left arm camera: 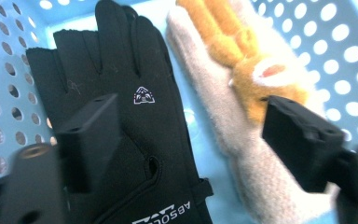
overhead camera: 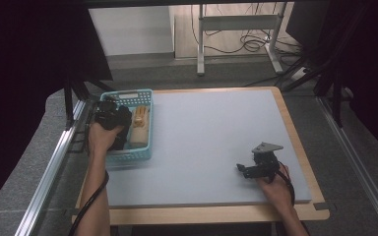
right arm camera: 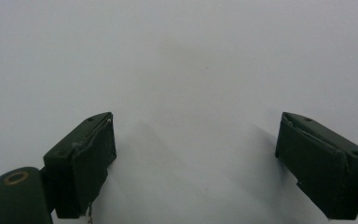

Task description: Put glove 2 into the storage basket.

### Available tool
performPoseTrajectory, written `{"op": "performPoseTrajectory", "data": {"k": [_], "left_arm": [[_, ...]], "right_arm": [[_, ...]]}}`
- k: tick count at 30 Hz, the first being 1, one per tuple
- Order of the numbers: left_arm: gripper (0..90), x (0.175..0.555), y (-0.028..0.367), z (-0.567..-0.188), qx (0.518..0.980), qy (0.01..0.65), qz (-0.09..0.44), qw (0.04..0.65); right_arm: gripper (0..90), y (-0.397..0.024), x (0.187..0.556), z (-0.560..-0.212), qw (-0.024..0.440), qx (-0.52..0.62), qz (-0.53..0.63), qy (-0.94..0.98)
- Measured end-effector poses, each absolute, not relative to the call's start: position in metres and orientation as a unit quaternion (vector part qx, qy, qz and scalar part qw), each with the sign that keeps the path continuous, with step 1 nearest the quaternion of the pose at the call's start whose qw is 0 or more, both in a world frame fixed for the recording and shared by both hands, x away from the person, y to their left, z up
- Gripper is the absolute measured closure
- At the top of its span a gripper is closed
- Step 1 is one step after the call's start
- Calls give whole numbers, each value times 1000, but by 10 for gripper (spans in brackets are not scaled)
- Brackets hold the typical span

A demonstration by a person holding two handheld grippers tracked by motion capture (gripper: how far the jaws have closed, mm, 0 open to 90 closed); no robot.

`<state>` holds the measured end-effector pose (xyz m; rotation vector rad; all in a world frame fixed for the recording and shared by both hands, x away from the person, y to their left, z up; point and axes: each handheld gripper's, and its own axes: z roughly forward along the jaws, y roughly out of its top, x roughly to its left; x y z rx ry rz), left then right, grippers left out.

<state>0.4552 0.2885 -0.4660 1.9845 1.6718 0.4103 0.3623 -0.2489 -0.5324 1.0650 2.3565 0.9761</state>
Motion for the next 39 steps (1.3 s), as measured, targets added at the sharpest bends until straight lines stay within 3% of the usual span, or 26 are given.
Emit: {"op": "performPoseTrajectory", "data": {"k": [6, 13, 23, 39], "left_arm": [[59, 442, 288, -457, 733, 595, 157, 290], [12, 417, 266, -446, 743, 546, 146, 357], [0, 381, 216, -441, 774, 463, 149, 405], [0, 348, 125, -465, 825, 347, 129, 426]], "right_arm": [[117, -249, 362, -532, 188, 378, 347, 837], [117, -249, 362, -532, 188, 378, 346, 838], [117, -249, 362, -532, 188, 378, 346, 838], [116, -249, 362, -532, 189, 378, 346, 838]]}}
